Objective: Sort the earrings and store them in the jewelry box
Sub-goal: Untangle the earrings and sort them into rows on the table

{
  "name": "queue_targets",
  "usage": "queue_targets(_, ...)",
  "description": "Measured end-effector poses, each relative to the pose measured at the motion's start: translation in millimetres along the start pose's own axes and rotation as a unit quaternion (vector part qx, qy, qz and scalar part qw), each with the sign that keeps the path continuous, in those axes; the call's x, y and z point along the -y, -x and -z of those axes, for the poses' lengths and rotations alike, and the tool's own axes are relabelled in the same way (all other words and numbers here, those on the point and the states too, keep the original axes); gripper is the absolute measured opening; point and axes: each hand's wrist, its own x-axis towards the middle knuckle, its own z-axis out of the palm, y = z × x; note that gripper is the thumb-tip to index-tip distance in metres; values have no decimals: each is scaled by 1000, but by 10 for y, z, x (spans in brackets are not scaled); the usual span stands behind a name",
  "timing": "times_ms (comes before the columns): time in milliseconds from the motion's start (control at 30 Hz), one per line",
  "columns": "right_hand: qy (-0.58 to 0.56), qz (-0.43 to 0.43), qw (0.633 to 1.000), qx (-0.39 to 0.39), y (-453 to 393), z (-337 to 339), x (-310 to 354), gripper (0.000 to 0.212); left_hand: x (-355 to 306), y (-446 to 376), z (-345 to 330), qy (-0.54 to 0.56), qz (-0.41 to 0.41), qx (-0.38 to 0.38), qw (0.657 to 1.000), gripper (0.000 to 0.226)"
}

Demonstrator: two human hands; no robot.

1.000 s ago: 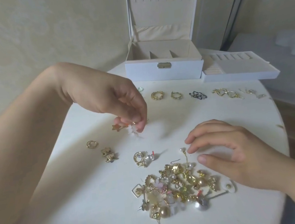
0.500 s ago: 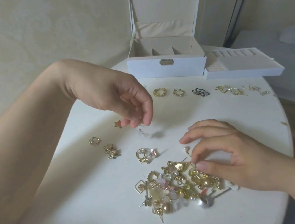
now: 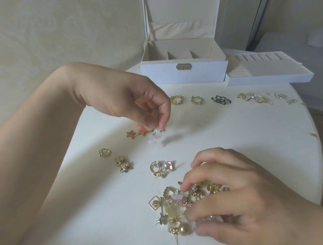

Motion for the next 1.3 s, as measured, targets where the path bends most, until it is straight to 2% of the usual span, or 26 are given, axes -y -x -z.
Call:
queue_targets(133,-64,-11,998,-17,-8,35,-18,8,47,4,8,-12,15,-20,1000,13)
queue_targets(200,-159,-41,986,-31,-9,94,-13,8,55,14,16,-21,15,-33,999,15)
queue_targets(267,-283,-83,953,-62,1,163,-17,8,44,10,13,-27,21,-40,999,16)
queue_targets(367,-483,-182,851,-100,-5,208,-34,21,42,4,24,-23,29,-51,998,22)
queue_targets(467,-652,-257,703,-118,-69,216,-47,20,34,-1,30,-28,25,-62,997,28)
queue_targets(567,-675,-366,619,-164,-237,302,-96,11,-31,-19,70,-16,15,-72,997,25)
queue_targets(633,-672,-421,586,-165,-379,396,-199,16,-89,-54,93,12,-4,-82,997,13)
queue_targets(800,-629,-460,614,-125,-714,396,-542,27,-163,-179,21,55,-47,-145,987,15)
queue_targets(967,-643,-495,574,-109,-914,164,-686,31,-150,-269,-61,48,-77,-199,976,15)
queue_targets(1067,-657,-488,569,-85,-965,113,-690,38,-134,-286,-70,9,-89,-227,970,13)
queue_targets(1200,-645,-463,597,-111,-995,149,-704,28,-81,-276,-29,73,-86,-225,968,20)
queue_targets(1300,-624,-472,604,-151,-1009,174,-803,27,-39,-273,7,111,-85,-265,954,23)
